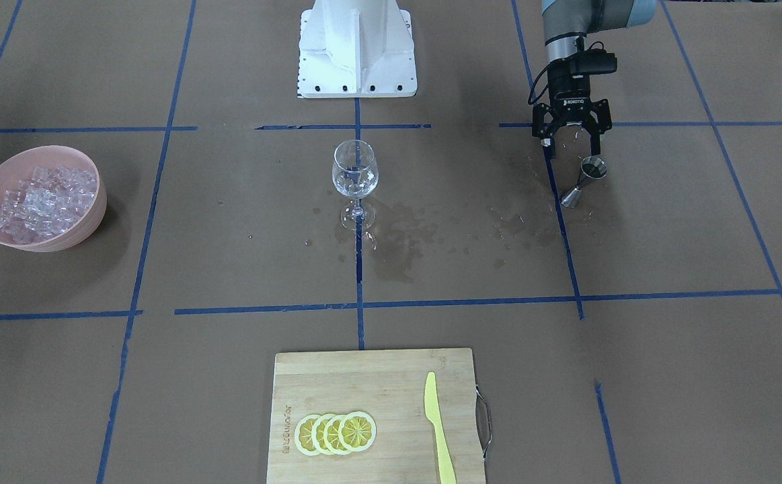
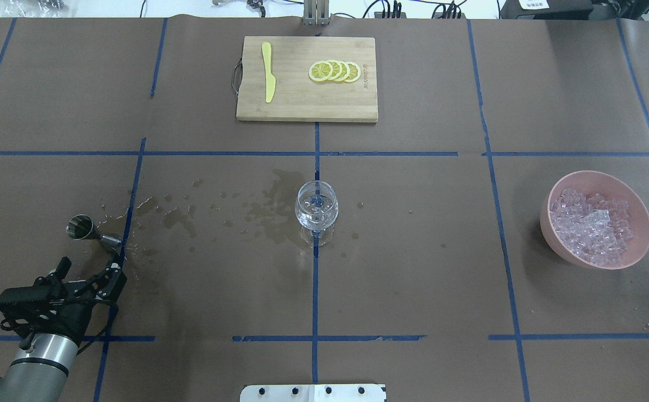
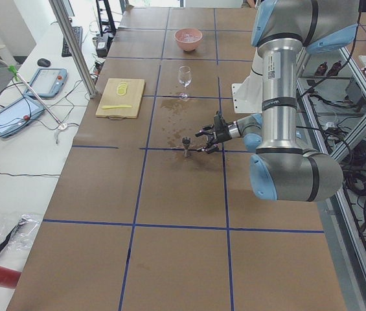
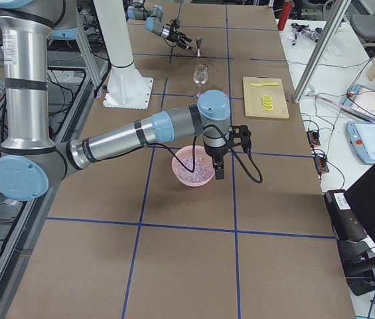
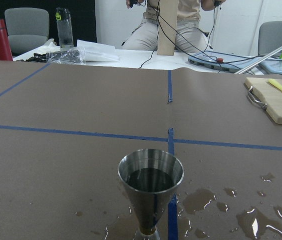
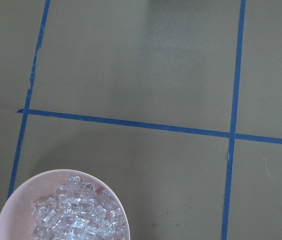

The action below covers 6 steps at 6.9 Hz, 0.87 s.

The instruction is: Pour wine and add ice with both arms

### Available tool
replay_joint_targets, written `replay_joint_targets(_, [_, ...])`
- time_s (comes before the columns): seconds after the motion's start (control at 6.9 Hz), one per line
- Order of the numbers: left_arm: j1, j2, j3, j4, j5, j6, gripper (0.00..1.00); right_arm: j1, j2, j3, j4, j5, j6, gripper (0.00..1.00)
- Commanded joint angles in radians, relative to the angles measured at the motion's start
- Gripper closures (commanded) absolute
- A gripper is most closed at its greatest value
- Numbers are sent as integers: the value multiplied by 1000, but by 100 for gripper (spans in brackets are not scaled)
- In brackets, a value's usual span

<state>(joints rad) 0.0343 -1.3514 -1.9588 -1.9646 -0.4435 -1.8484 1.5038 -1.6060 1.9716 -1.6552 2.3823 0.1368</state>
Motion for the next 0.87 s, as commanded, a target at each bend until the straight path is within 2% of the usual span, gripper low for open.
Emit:
replay_joint_targets(0.0, [-4,-8,43,-3,19,0,0,-2,0,13,0,-3,1,0])
replay_joint_targets(0.43, [-25,-29,70,-3,19,0,1,-2,0,13,-2,-2,1,0])
replay_joint_targets(0.72, [-57,-92,121,-3,19,6,1,-2,0,13,-2,-6,4,0])
